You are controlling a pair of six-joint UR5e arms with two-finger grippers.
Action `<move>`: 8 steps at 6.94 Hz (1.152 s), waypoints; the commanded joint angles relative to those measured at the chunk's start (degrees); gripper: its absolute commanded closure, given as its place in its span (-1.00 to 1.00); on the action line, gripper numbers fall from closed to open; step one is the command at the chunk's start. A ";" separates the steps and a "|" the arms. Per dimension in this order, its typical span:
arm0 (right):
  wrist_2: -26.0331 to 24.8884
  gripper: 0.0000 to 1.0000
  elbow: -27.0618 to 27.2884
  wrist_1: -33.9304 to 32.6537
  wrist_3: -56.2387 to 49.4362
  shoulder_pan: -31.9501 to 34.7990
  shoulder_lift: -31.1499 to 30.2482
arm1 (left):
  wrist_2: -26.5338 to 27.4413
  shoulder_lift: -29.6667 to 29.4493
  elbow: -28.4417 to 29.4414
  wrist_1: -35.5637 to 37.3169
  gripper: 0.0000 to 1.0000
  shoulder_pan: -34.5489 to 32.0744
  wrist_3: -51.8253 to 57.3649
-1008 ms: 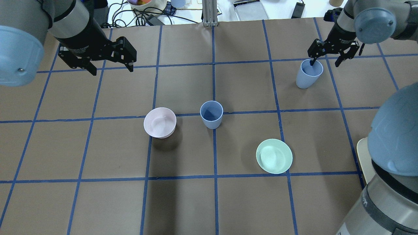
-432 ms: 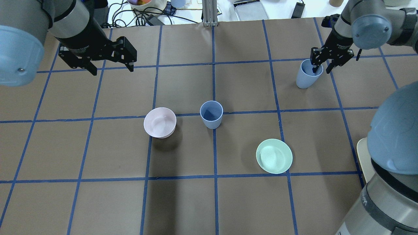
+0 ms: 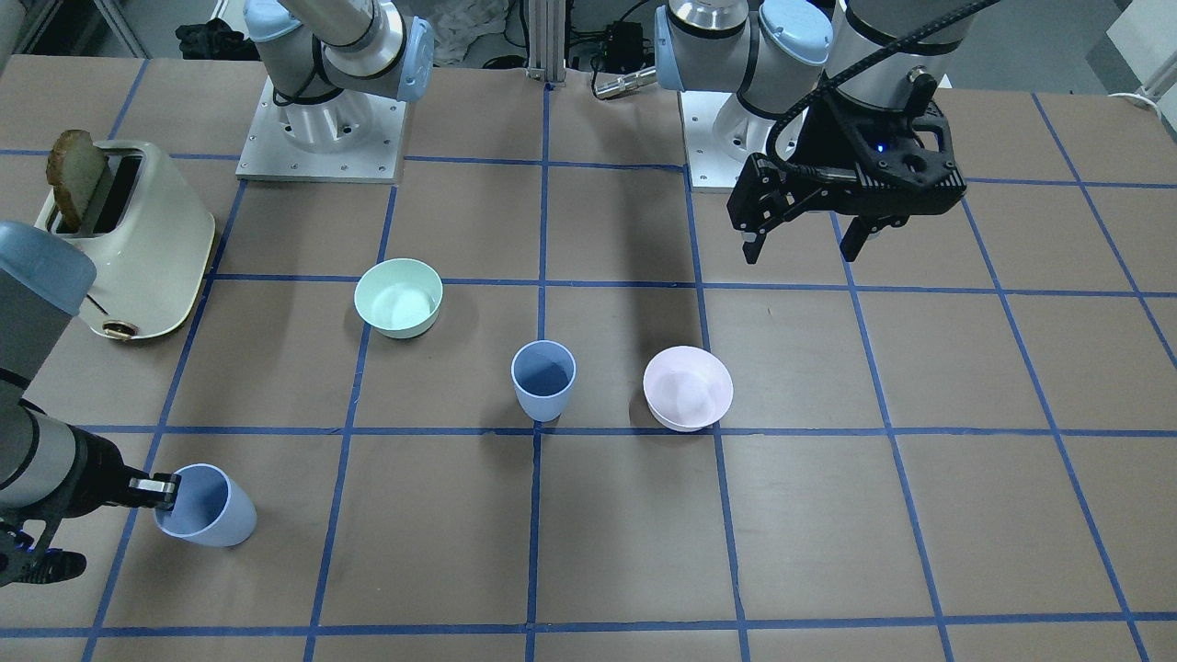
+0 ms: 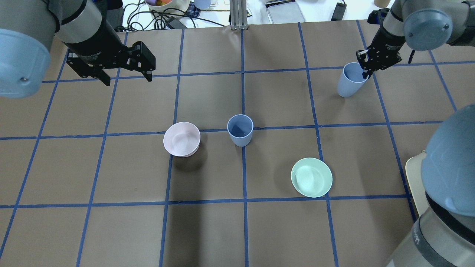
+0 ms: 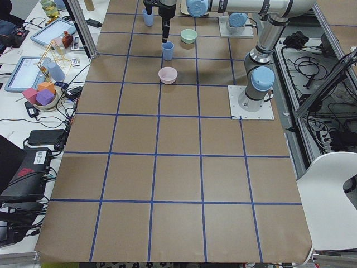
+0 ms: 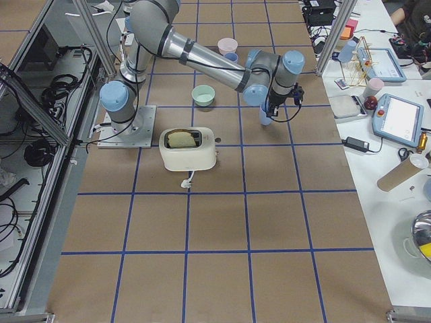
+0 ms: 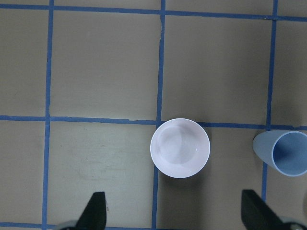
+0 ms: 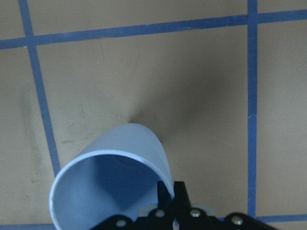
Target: Stack blue cups with both arms
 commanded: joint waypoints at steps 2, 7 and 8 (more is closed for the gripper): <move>2.90 1.00 0.27 8.46 9.35 9.81 -8.22 | 0.00 0.04 0.00 -0.09 -1.00 -0.01 -0.01; 2.64 1.00 0.62 8.06 39.17 31.01 -10.09 | 0.00 0.04 0.09 -0.09 -1.00 -0.01 0.08; 2.98 1.00 0.88 7.97 41.63 31.83 -9.92 | 0.00 0.04 0.00 -0.09 -1.00 -0.01 0.08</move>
